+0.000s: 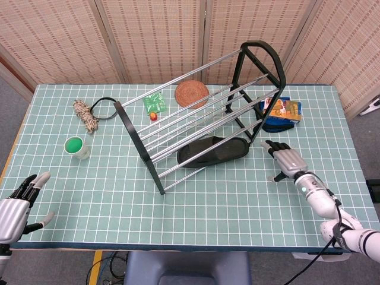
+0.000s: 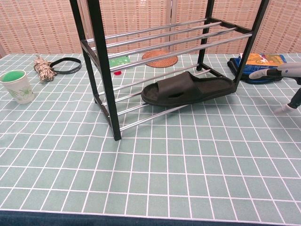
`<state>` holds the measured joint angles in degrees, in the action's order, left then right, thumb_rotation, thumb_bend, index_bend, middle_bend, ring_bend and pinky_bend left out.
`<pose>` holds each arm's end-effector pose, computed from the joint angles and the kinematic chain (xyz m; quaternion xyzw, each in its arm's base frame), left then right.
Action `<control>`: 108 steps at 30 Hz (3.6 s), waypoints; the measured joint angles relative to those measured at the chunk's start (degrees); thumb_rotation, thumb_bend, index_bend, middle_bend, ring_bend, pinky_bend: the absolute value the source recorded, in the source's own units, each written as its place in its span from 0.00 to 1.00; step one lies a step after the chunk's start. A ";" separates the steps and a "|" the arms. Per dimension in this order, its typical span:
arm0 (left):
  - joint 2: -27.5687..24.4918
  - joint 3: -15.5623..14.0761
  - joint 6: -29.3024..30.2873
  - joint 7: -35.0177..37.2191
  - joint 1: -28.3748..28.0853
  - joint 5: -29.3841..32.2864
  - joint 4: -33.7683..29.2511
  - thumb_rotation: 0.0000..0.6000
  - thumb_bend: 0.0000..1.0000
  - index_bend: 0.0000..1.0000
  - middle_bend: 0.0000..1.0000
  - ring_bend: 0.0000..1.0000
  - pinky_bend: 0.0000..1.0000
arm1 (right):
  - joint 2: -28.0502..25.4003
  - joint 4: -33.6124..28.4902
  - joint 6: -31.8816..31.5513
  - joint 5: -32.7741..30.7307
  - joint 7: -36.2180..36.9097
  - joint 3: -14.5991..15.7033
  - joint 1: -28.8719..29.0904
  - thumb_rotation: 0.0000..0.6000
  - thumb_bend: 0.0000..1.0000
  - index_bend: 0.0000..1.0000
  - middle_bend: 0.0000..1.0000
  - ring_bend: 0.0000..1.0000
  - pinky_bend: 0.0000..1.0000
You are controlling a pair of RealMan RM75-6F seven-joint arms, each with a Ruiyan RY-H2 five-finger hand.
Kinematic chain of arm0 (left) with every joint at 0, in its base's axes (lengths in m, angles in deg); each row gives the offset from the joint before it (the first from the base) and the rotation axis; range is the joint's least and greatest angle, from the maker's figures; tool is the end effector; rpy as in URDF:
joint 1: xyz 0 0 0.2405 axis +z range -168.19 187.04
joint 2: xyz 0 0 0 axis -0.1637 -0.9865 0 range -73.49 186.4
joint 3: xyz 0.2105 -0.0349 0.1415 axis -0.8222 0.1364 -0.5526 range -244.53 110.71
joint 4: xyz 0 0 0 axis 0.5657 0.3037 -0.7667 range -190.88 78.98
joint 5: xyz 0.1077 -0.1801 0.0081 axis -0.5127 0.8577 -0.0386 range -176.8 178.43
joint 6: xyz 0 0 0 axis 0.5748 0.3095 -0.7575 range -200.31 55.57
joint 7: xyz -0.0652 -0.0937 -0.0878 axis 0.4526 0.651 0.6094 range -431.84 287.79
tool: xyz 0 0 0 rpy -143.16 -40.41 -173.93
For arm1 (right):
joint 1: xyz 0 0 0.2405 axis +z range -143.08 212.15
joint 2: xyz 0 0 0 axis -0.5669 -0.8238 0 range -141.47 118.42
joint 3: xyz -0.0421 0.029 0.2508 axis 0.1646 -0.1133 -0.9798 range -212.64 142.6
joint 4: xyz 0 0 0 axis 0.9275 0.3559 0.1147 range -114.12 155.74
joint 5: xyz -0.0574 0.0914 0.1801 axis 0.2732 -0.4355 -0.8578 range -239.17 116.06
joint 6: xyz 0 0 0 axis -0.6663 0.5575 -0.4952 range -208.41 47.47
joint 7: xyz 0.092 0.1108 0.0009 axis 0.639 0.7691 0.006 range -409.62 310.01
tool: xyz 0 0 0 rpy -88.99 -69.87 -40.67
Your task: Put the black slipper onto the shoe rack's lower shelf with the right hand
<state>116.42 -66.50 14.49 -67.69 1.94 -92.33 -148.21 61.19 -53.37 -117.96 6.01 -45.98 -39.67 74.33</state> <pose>-0.2940 0.1850 0.1731 -0.6406 -0.3515 -0.4180 0.5398 -0.2762 -0.3672 0.0705 0.7251 -0.4694 0.2357 0.4454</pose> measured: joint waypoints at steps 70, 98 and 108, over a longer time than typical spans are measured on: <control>-0.93 -0.03 7.31 3.44 2.90 -2.34 0.49 1.00 0.26 0.06 0.12 0.09 0.29 | 3.62 -0.31 7.67 0.50 -1.65 0.25 5.86 1.00 0.18 0.00 0.00 0.00 0.04; -0.62 0.98 17.91 5.49 8.59 -4.25 1.69 1.00 0.26 0.08 0.12 0.09 0.31 | 4.67 -3.39 8.12 3.05 -2.41 1.53 7.55 1.00 0.18 0.00 0.00 0.00 0.04; -0.61 1.50 17.79 6.11 8.78 -3.83 2.02 1.00 0.26 0.08 0.12 0.09 0.31 | 2.98 -6.15 5.99 3.88 -4.01 2.32 6.94 1.00 0.18 0.00 0.00 0.00 0.04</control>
<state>115.81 -65.00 32.28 -61.58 10.72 -96.16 -146.19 64.17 -59.51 -111.96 9.89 -49.99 -37.35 81.28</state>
